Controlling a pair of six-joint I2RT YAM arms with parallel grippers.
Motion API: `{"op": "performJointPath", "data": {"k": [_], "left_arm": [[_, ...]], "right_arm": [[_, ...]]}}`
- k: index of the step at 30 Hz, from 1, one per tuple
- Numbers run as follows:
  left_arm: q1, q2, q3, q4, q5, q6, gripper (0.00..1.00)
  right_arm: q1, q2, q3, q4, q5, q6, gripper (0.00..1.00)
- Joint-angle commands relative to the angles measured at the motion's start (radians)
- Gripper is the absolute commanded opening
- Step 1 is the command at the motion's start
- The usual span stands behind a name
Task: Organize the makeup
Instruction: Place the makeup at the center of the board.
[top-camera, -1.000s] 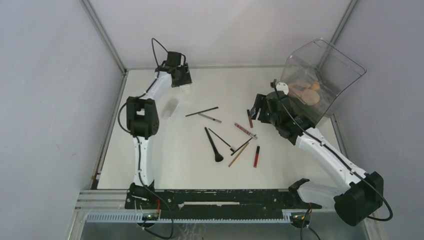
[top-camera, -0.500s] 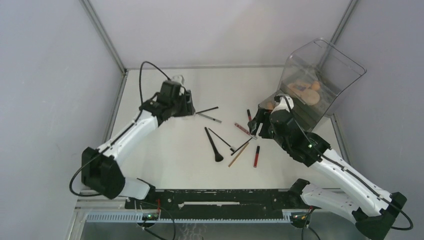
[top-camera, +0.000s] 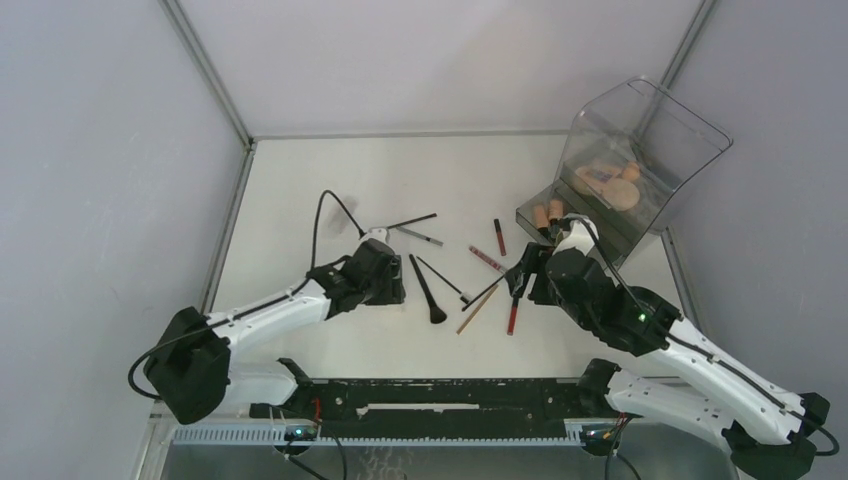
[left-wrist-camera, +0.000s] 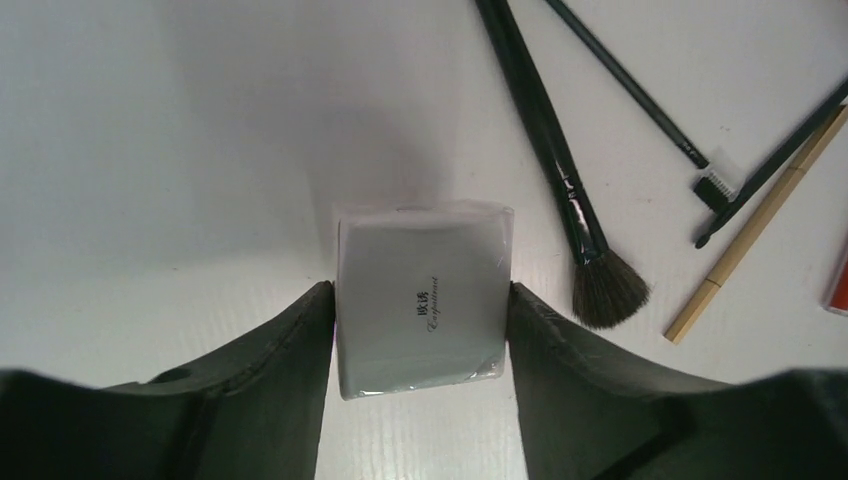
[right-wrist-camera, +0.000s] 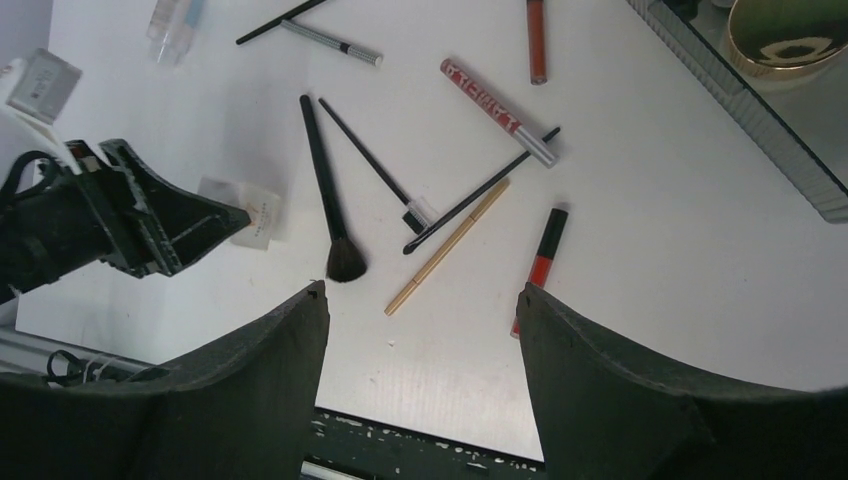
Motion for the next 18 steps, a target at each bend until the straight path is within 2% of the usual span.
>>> {"op": "performJointPath", "data": {"k": [1,3,5,8,12,18], "left_arm": [[-0.04,0.038,-0.022,0.108,-0.051,-0.084,0.7],[-0.044,0.036,-0.016,0.083,-0.051,-0.095,0.9],[-0.046,-0.005,0.012,0.026,-0.065,-0.087,1.0],[-0.045,-0.106,0.089,-0.101,-0.142,-0.063,1.0],[-0.032,-0.254,0.188,-0.273,-0.266,0.001,1.0],[0.171,-0.499,0.171,-0.463,-0.283,0.047,1.0]], "right_arm": [[0.03,0.01,0.003,-0.007,0.019,0.033,0.76],[0.042,0.027,0.003,-0.005,0.009,0.033,0.76],[0.059,0.056,0.003,0.006,-0.008,0.032,0.76],[0.091,0.115,0.004,0.057,-0.036,0.018,0.76],[0.131,0.269,0.018,0.216,-0.146,-0.028,0.77],[0.272,0.597,0.186,0.28,-0.101,-0.023,0.79]]}}
